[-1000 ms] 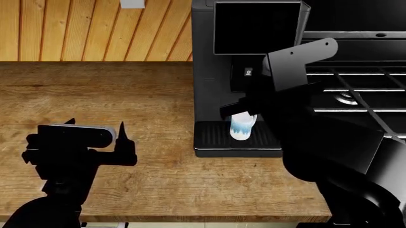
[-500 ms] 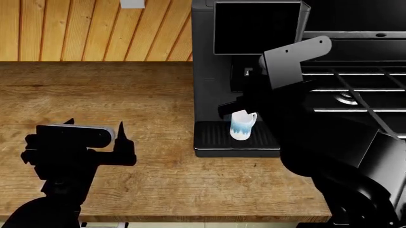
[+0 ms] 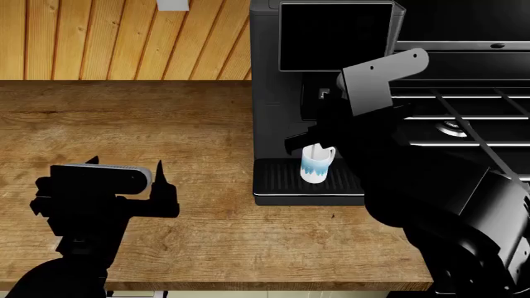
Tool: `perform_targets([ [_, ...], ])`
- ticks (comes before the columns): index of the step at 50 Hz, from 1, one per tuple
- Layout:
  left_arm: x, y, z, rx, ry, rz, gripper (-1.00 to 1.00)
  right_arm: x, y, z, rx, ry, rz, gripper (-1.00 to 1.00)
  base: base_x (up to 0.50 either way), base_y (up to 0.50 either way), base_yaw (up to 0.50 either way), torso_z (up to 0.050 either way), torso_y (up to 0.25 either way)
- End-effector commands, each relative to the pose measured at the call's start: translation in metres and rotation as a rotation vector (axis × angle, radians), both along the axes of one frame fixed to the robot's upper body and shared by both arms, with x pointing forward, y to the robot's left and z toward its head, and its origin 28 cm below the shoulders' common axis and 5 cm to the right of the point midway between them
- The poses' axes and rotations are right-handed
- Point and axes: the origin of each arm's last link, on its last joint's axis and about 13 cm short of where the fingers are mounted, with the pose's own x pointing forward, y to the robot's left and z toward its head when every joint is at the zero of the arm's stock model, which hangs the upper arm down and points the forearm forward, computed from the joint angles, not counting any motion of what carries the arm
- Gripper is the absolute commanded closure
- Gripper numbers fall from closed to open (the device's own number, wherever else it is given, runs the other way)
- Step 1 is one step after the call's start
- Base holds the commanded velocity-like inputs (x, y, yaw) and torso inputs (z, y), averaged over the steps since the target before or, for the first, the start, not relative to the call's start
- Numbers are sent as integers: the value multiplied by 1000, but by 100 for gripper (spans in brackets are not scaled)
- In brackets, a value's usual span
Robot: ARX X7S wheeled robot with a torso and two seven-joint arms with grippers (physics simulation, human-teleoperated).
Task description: Press the button on the coffee machine to serve coffee.
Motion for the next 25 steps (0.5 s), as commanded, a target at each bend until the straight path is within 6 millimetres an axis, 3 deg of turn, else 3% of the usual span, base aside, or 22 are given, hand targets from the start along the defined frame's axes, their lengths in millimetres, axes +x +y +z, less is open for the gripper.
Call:
perform_targets([
  [1, -1, 1, -1, -15, -3, -10, -100, 2, -1, -1, 10, 5, -5, 100, 0, 0, 0, 0, 0],
  [25, 1, 0, 0, -16, -3, -11, -100, 3, -1, -3, 6, 9, -5, 100, 0, 0, 0, 0, 0],
])
